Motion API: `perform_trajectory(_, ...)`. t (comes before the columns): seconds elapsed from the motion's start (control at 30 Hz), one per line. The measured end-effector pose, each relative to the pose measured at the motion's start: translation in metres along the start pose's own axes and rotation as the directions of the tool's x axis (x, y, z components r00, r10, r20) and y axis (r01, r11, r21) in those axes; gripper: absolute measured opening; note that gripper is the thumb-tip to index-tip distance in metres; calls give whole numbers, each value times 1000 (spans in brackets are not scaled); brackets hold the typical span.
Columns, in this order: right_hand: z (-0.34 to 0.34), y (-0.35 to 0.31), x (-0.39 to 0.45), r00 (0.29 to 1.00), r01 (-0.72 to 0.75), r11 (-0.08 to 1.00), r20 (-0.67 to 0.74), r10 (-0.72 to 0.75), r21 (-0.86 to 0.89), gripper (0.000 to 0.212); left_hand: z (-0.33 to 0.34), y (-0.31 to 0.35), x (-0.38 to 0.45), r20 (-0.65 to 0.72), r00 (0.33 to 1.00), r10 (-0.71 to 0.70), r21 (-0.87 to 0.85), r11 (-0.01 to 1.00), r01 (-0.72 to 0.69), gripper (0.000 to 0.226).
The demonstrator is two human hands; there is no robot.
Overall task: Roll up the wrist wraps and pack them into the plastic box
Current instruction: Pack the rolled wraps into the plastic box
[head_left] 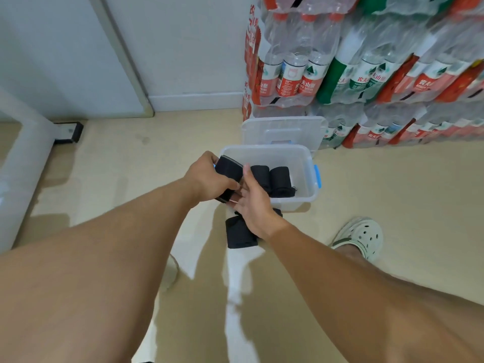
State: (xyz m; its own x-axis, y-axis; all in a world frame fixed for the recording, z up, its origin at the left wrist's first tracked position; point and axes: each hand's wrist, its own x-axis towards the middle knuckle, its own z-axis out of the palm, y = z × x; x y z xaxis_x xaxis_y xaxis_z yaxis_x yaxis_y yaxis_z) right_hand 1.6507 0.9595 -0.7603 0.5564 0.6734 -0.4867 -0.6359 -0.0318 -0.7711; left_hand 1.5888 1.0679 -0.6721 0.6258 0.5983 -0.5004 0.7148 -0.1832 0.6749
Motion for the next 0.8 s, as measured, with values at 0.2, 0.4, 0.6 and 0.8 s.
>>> perform_trajectory(0.2,-6,-4,11,981,-91,994,179,80,52,46,-10,-8,2,7,1000,11,54,998,-11,62)
perform_trajectory(0.4,-9,-17,36,998,-40,997,-61,35,-70,38,-8,-8,7,5,1000,-17,81,997,16,94)
perform_trajectory(0.6,-49,-19,99,909,-204,908,-416,36,-366,41,-3,-20,16,45,997,-70,115,991,64,81)
perform_trajectory(0.8,-54,-1,143,879,-276,865,-473,51,-418,77,-1,-37,26,71,992,-104,117,989,96,70)
